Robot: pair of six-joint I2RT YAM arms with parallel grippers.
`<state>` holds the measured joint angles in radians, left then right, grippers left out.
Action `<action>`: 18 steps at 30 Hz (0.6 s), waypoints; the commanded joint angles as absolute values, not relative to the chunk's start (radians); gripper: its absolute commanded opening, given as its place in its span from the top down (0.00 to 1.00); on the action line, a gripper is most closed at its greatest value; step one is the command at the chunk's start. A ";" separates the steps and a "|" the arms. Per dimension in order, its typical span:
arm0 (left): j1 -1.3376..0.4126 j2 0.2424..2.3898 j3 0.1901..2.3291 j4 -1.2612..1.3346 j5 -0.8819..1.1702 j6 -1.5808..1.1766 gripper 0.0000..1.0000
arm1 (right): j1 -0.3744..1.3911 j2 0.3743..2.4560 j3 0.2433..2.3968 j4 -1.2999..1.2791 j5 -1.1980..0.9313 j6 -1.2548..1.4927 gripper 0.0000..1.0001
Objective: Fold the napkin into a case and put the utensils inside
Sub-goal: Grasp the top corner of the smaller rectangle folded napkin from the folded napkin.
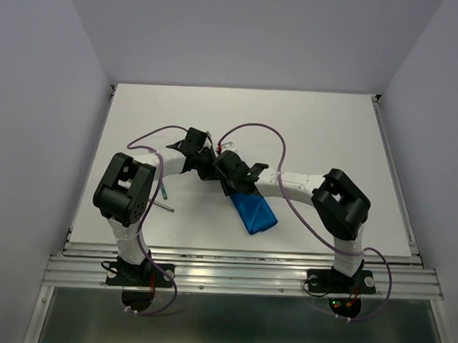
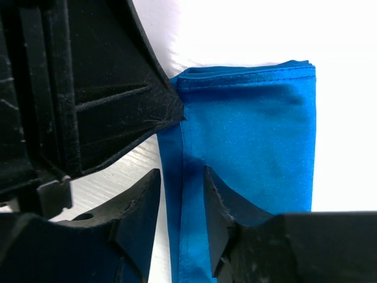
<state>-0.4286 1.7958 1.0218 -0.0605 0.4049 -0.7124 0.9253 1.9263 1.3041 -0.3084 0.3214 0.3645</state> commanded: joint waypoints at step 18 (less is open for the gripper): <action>-0.443 1.732 1.008 -0.054 0.456 -0.785 1.00 | 0.943 1.793 1.088 0.058 0.390 0.385 0.60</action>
<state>-0.4397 1.7859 1.0210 -0.0635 0.4267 -0.7555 0.9375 1.8435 1.0920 -0.0540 0.3439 0.3954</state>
